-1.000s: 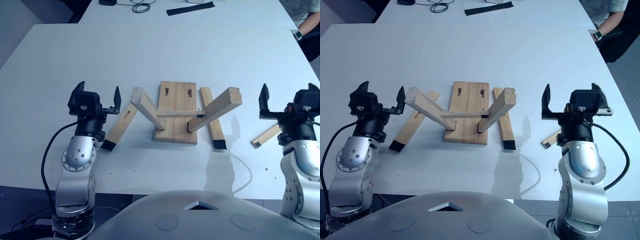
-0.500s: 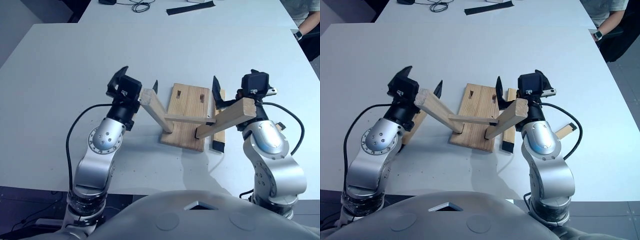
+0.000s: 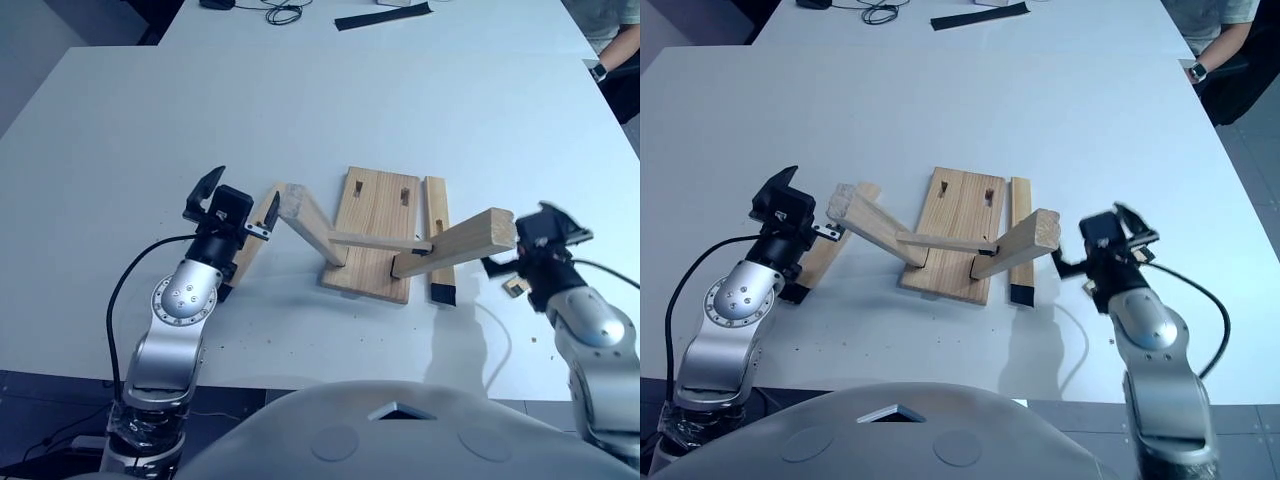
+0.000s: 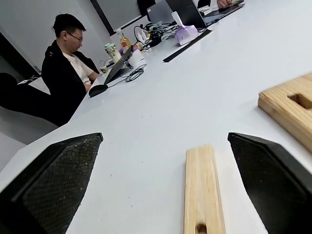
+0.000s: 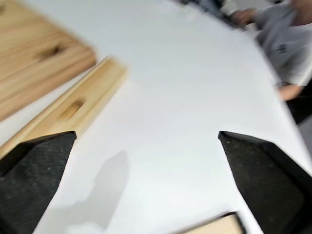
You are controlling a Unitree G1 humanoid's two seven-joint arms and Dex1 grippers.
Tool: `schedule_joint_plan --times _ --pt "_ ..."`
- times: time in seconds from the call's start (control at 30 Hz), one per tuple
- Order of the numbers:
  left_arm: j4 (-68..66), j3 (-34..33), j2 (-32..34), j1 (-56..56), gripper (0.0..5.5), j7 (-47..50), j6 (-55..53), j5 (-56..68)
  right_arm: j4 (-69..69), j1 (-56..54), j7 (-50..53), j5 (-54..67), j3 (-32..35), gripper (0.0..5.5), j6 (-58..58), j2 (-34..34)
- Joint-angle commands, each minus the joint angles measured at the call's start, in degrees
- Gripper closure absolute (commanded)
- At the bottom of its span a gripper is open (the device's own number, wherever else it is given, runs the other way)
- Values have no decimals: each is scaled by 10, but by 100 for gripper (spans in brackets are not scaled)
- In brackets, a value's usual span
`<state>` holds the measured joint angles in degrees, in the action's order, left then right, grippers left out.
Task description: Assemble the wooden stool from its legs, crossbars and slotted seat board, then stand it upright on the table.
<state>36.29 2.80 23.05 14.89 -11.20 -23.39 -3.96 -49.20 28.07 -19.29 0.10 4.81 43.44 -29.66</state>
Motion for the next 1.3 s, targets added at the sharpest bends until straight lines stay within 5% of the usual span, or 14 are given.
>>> schedule_joint_plan --times 0.03,0.23,0.6,1.3 --pt "5 -3 3 8 72 -12 8 -4 -82 22 -150 99 44 12 18 -92" --pt "32 -11 -1 -1 72 -31 -8 17 -108 -39 -214 251 170 12 64 -136" --pt "63 -21 -3 -55 72 -55 -59 49 -13 -28 -308 288 289 12 32 -195" --pt "95 5 4 -93 72 -78 -104 72 30 -148 -329 448 283 12 38 -259"
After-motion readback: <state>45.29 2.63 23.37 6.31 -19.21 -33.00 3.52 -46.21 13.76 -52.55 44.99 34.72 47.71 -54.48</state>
